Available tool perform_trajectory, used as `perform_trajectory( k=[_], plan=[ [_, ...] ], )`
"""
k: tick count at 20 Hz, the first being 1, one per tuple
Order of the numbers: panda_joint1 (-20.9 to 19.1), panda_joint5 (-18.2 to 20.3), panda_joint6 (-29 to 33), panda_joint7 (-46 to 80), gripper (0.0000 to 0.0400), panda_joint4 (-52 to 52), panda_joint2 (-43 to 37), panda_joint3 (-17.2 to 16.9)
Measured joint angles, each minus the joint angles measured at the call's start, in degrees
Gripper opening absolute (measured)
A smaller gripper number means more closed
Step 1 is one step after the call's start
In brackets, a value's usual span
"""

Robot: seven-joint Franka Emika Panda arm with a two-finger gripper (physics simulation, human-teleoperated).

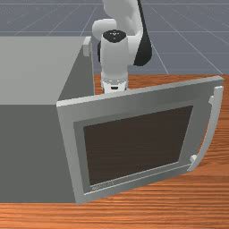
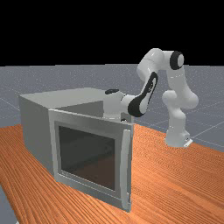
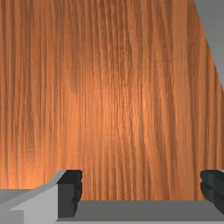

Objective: Close the microwave

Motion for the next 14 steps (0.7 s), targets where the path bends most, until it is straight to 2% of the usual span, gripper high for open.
perform_trajectory(
  k=[1,2,3,5,6,7,8,10,12,14],
  plan=[
    [0.0,0.0,0.0,0.0,0.0243,0.0,0.0,0.0],
    [0.0,0.0,0.0,0.0,0.0148,0.0,0.0,0.0],
    [0.0,0.0,0.0,0.0,0.009,0.0,0.0,0.0],
    [0.0,0.0,0.0,0.0,0.0033,0.0,0.0,0.0],
    [0.0,0.0,0.1,0.3,0.0177,-0.1,-0.1,-0.1],
    [0.1,-0.3,0.0,0.3,0.0265,-0.1,-0.1,-0.1],
    [0.0,0.0,-0.2,0.2,0.0318,-0.1,-0.3,0.0],
    [0.0,0.0,-1.0,0.1,0.037,0.2,-0.5,0.0],
    [0.3,-0.8,-1.8,0.8,0.0389,0.2,-1.3,-0.3],
    [0.0,-0.1,-2.9,0.1,0.0396,0.1,-3.1,0.0]
  ],
)
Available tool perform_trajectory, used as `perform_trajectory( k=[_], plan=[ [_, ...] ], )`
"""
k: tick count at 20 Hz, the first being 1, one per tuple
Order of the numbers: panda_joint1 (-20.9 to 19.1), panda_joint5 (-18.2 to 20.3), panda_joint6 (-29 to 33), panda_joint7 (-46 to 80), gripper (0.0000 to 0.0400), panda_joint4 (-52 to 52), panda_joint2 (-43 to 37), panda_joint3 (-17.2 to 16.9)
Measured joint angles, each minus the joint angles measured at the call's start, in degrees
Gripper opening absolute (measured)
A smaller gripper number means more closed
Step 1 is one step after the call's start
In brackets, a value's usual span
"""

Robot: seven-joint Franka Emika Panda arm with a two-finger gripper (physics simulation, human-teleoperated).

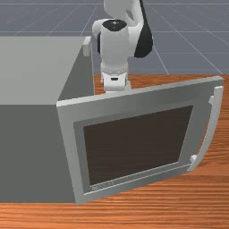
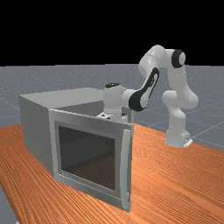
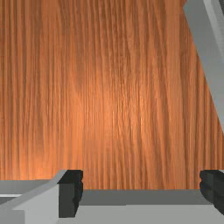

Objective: Close the microwave

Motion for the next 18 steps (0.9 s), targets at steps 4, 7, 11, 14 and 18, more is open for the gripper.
perform_trajectory(
  k=[4,7,11,14,18],
  plan=[
    [0.0,0.0,-3.1,0.0,0.0399,0.9,-2.7,0.0],
    [0.0,0.0,-7.2,0.0,0.04,2.6,-5.7,0.0],
    [0.0,0.0,-15.1,0.0,0.04,7.7,-7.3,0.0],
    [-0.1,0.7,-16.7,-0.5,0.04,8.9,-8.2,0.1],
    [1.3,-0.2,-16.7,5.2,0.04,9.1,-8.2,0.7]
  ],
)
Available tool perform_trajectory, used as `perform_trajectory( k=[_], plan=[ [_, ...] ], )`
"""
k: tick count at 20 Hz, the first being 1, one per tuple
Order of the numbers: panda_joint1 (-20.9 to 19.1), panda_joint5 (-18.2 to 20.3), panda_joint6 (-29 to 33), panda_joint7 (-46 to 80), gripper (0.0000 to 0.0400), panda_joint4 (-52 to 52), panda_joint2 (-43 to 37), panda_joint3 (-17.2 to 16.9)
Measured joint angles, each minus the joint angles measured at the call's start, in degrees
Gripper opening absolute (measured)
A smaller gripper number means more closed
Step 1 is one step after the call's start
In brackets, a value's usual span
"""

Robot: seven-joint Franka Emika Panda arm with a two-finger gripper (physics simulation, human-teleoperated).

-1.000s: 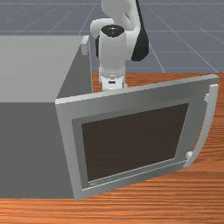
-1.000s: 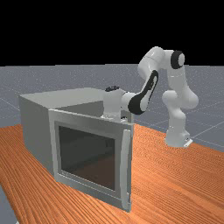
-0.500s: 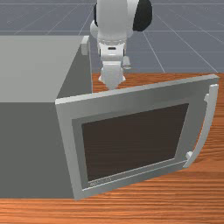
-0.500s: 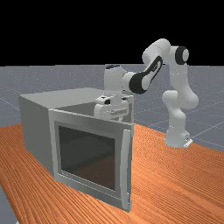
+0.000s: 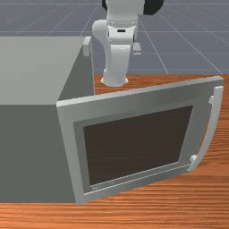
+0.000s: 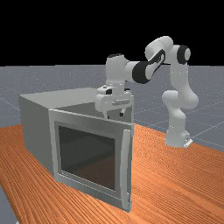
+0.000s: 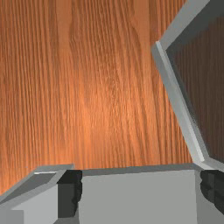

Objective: Close the microwave

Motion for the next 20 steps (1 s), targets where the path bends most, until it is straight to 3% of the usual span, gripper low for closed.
perform_trajectory(
  k=[2,3,6,13,20],
  plan=[
    [1.1,-0.2,-0.1,2.3,0.04,0.3,0.2,0.6],
    [1.0,2.2,0.1,-0.6,0.04,0.2,0.2,1.3],
    [2.2,3.3,0.2,1.0,0.04,0.7,0.6,2.4],
    [5.2,2.7,0.1,5.9,0.04,2.4,2.0,4.3],
    [5.7,1.3,-4.9,7.5,0.04,6.4,1.1,4.2]
  ],
)
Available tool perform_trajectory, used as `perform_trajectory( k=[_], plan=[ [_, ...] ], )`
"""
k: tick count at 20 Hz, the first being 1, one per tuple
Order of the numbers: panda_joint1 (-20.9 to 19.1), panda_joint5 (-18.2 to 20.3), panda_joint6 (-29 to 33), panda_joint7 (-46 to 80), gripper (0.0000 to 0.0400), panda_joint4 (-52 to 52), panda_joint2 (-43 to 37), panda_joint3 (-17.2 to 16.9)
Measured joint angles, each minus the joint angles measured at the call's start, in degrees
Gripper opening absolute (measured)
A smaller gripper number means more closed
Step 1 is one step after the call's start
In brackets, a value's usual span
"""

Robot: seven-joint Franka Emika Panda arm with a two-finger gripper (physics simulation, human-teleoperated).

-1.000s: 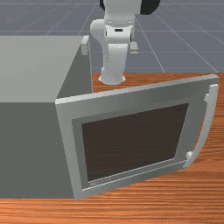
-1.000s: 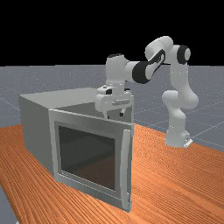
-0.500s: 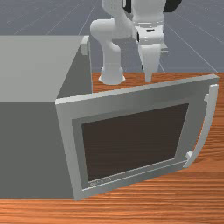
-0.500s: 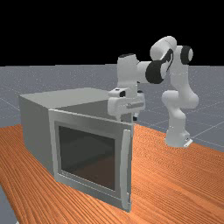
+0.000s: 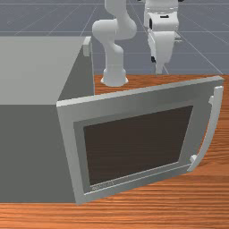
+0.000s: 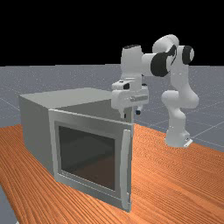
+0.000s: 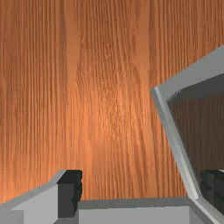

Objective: Close the microwave

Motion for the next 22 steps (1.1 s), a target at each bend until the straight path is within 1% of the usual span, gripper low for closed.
perform_trajectory(
  k=[2,7,8,13,16,17,19,20,21,22],
  plan=[
    [0.0,0.0,-0.7,0.2,0.04,1.4,0.4,0.0],
    [0.4,-0.5,-4.2,2.9,0.04,13.0,8.3,-0.7],
    [0.5,-0.6,-4.3,3.1,0.04,13.3,8.7,-0.6],
    [4.2,-1.5,-5.5,11.5,0.04,17.6,11.6,0.1],
    [5.1,-1.4,-6.2,8.8,0.04,20.0,13.2,1.2],
    [5.3,-1.9,-6.8,8.6,0.04,21.3,14.0,1.2],
    [5.5,-2.4,-5.8,8.8,0.04,23.6,15.7,0.9],
    [5.8,-4.3,2.5,9.8,0.04,18.7,13.8,0.3],
    [6.6,-8.3,10.8,13.0,0.04,14.0,11.9,-0.9],
    [9.7,-18.7,18.3,22.6,0.0385,11.2,10.6,-5.0]
  ],
)
